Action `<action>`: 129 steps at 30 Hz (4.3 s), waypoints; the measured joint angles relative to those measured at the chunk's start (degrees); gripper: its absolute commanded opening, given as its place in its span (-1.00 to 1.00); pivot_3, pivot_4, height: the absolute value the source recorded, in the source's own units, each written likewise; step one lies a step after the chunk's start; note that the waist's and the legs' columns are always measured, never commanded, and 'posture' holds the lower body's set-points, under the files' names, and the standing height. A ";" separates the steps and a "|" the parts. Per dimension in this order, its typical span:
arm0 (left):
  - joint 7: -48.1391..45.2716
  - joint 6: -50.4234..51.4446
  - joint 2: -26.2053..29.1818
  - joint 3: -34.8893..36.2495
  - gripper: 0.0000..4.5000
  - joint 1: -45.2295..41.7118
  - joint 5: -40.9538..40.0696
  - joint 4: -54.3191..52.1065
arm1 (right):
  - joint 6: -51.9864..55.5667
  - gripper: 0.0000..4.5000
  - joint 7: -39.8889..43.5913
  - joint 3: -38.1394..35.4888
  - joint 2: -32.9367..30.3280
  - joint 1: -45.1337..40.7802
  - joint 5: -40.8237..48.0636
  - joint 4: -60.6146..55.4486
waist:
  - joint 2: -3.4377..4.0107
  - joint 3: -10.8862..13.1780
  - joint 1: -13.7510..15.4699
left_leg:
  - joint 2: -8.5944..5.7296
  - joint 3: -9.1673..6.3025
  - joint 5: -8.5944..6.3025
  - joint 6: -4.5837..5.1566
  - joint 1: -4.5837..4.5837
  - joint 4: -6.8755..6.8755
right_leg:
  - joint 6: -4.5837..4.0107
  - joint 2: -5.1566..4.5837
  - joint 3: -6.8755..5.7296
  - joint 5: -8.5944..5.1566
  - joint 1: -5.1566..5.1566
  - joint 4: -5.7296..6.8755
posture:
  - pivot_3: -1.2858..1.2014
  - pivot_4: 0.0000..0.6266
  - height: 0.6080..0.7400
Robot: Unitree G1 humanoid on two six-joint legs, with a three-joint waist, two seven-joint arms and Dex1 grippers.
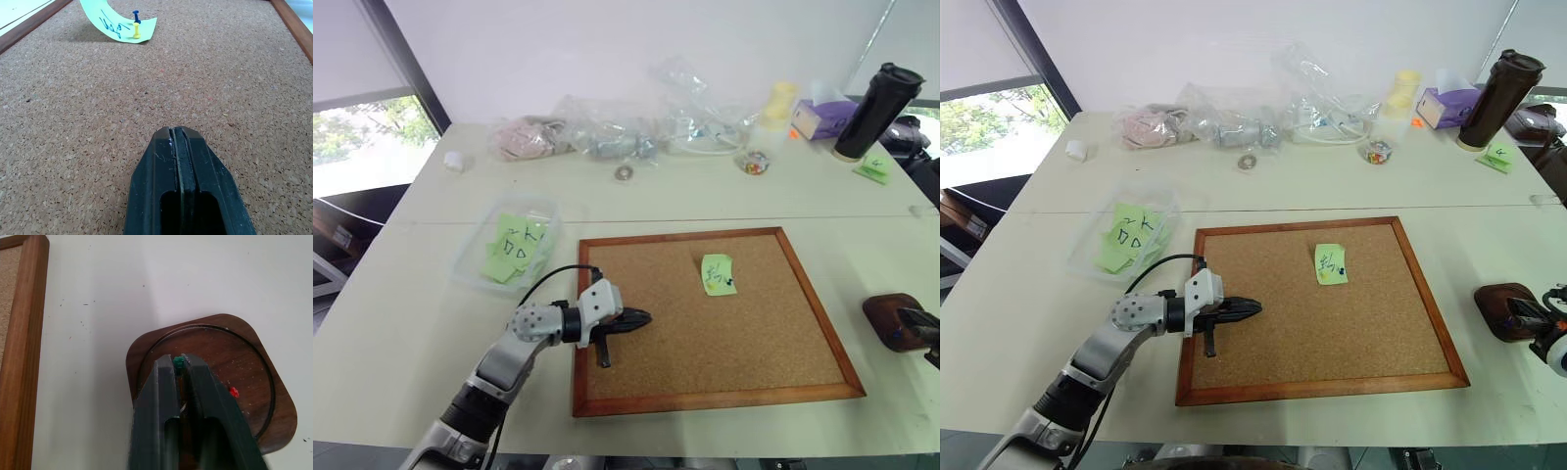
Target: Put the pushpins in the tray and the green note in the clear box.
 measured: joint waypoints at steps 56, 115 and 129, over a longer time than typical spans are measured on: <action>0.50 3.28 1.79 0.53 -1.00 0.06 -0.09 -3.34 | -7.38 0.88 0.33 42.00 0.64 -16.21 -4.70 -12.21 | -0.26 0.10 -0.15 | 0.08 -0.02 0.00 -0.02 -0.10 -0.09 | 0.00 0.04 0.02 0.00 -0.20 -0.03 | 0.03 -0.52 0.86; 0.36 2.17 1.68 0.01 -1.00 0.26 -0.03 -2.54 | -5.55 -0.37 -3.56 2.48 0.36 -2.47 3.29 6.98 | -0.13 0.08 -0.03 | 0.08 0.11 -0.01 -0.01 -0.08 -0.13 | 0.00 0.03 0.16 0.00 -0.18 -0.06 | 0.03 -0.52 0.86; -0.07 0.72 1.67 -0.11 -1.00 -0.07 -0.02 -1.37 | -2.33 0.99 -0.68 1.40 0.17 -0.98 9.42 1.14 | -0.12 0.08 -0.03 | 0.08 0.11 -0.01 0.00 -0.06 -0.13 | 0.00 0.03 0.17 0.00 -0.13 -0.11 | 0.03 -0.52 0.86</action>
